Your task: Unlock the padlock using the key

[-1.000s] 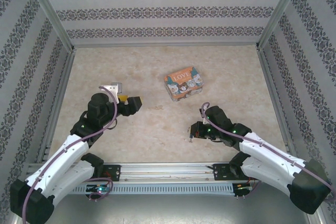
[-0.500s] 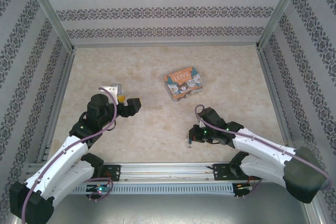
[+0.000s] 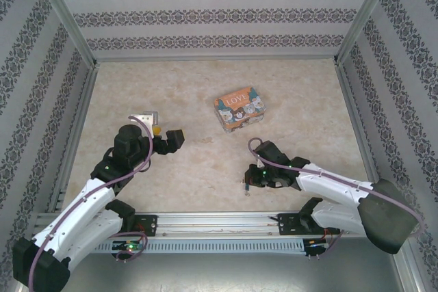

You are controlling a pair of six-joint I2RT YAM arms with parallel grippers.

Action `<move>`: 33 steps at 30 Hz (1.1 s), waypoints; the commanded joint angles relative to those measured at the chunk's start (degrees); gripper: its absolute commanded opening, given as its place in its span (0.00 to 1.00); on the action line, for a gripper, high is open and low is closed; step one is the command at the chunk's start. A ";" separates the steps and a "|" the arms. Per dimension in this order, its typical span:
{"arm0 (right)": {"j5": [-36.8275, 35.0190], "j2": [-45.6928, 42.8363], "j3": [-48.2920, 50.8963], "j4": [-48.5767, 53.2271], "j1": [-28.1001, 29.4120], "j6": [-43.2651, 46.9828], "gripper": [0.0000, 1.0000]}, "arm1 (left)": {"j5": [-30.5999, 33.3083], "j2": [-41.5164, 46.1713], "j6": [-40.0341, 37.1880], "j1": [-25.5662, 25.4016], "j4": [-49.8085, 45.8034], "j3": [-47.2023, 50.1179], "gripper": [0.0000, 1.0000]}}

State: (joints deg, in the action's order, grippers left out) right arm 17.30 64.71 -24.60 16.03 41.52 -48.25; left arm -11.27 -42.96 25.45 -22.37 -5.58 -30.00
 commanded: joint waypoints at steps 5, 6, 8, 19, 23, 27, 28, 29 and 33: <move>1.95 3.07 -1.22 -3.66 0.49 0.05 0.00 | 1.75 0.86 -1.70 0.82 0.42 0.74 0.99; 2.03 3.46 -1.32 -3.87 0.47 0.05 0.00 | 2.01 0.88 -1.71 0.77 0.41 0.77 0.99; 2.12 4.01 -1.27 -4.30 0.45 0.03 0.00 | 2.19 0.86 -1.78 0.77 0.41 0.76 0.99; 1.77 5.73 -1.22 -4.56 0.41 0.41 0.00 | 2.39 0.85 -1.55 0.80 0.64 0.64 0.99; 1.86 6.48 -1.22 -4.38 0.47 0.66 0.01 | 2.48 0.86 -1.71 0.80 0.62 0.62 0.99; 1.01 6.23 -1.08 -4.05 0.42 0.74 0.04 | 2.57 0.86 -1.62 0.82 0.62 0.42 0.99; 0.82 6.06 -1.15 -3.91 0.41 0.72 0.05 | 2.57 0.81 -1.57 0.79 0.58 0.38 0.99; 0.57 5.81 -1.15 -3.73 0.44 0.77 0.07 | 2.57 0.77 -1.61 0.76 0.62 0.35 0.99; -0.12 4.83 -1.15 -3.27 0.32 0.84 0.14 | 2.61 0.67 -1.69 0.75 0.62 0.24 0.99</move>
State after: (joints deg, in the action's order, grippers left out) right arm 18.81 70.48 -24.97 11.14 41.52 -48.05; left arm -9.52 -42.96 25.41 -22.37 -5.61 -29.63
